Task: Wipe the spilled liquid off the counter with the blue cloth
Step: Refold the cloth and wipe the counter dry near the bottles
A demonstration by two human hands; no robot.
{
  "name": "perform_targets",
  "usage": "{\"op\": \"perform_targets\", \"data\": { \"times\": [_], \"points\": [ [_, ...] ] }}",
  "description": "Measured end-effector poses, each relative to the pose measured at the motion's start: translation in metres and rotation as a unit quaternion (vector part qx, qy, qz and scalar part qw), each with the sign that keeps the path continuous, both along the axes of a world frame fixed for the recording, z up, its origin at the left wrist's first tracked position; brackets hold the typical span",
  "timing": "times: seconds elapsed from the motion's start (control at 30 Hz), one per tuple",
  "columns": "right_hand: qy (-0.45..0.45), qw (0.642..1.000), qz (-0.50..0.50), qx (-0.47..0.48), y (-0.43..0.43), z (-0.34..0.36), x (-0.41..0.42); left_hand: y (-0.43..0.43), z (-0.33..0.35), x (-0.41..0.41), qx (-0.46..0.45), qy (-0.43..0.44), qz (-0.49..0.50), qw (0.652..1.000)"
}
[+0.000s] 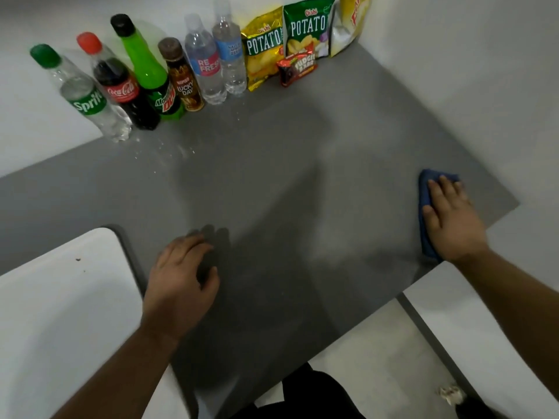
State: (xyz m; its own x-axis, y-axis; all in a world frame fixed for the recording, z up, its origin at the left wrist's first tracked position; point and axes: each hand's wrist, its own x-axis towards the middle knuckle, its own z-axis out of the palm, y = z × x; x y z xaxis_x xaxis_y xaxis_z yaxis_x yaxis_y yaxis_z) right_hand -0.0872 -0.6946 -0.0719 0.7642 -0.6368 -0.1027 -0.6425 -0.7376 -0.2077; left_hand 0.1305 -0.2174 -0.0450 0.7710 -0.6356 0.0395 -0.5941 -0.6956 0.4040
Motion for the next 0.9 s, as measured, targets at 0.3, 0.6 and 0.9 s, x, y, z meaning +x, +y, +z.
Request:
{"op": "perform_targets", "data": {
  "times": [0.3,0.6,0.9],
  "points": [
    [0.053,0.991,0.118,0.018,0.187,0.002,0.033,0.045,0.001,-0.011,-0.005,-0.006,0.007,1.000],
    [0.070,0.973,0.222,0.007,0.347,0.000,0.054,0.069,0.010,-0.013,0.016,0.021,-0.028,0.999],
    [0.069,0.964,0.255,0.015,0.292,0.007,0.056,0.082,0.019,-0.011,0.032,0.048,0.006,0.998]
  ]
}}
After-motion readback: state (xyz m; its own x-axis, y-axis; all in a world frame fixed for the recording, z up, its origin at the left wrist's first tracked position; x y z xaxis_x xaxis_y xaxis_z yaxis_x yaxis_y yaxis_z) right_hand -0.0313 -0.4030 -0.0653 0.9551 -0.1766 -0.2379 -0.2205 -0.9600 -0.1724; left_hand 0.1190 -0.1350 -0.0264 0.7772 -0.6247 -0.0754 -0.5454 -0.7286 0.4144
